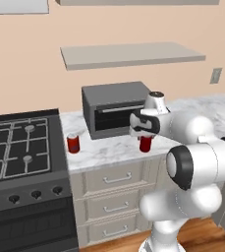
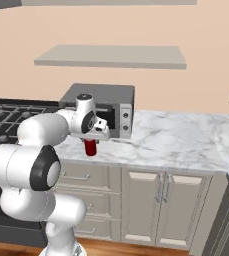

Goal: Four empty soda cans are scattered around the kitchen. Gather all the cans and cluster them next to the stove for recycling.

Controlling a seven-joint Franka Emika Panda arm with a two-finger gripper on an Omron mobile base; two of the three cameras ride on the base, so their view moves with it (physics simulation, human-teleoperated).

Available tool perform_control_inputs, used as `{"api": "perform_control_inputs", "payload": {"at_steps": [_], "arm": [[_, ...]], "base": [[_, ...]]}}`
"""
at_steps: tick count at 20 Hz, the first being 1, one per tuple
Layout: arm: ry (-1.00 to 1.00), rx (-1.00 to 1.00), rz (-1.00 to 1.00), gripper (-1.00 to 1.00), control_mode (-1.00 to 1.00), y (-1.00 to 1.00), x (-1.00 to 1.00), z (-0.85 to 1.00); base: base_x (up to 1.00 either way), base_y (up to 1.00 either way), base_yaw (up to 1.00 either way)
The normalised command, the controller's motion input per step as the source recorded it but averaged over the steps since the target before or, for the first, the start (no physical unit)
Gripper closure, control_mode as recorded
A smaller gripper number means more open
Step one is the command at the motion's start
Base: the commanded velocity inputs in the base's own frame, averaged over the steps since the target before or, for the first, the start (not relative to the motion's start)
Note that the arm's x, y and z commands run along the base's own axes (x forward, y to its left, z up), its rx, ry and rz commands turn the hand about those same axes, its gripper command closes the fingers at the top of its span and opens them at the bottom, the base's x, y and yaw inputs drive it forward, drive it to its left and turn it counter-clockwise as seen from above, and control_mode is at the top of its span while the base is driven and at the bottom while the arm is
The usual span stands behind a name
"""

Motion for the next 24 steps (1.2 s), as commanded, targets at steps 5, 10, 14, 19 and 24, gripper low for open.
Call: {"api": "perform_control_inputs", "payload": {"at_steps": [5, 10, 14, 19, 24], "arm": [[0.00, 0.00, 0.00, 1.00, 1.00, 0.00, 0.00, 0.00], [0.00, 0.00, 0.00, 1.00, 1.00, 0.00, 0.00, 0.00], [0.00, 0.00, 0.00, 1.00, 1.00, 0.00, 0.00, 0.00], [0.00, 0.00, 0.00, 1.00, 1.00, 0.00, 0.00, 0.00], [0.00, 0.00, 0.00, 1.00, 1.00, 0.00, 0.00, 0.00]], "base": [[-0.09, 0.68, 0.00], [0.00, 0.61, 0.00], [0.00, 0.46, 0.00], [0.04, 0.35, 0.00], [0.02, 0.43, 0.00]]}}
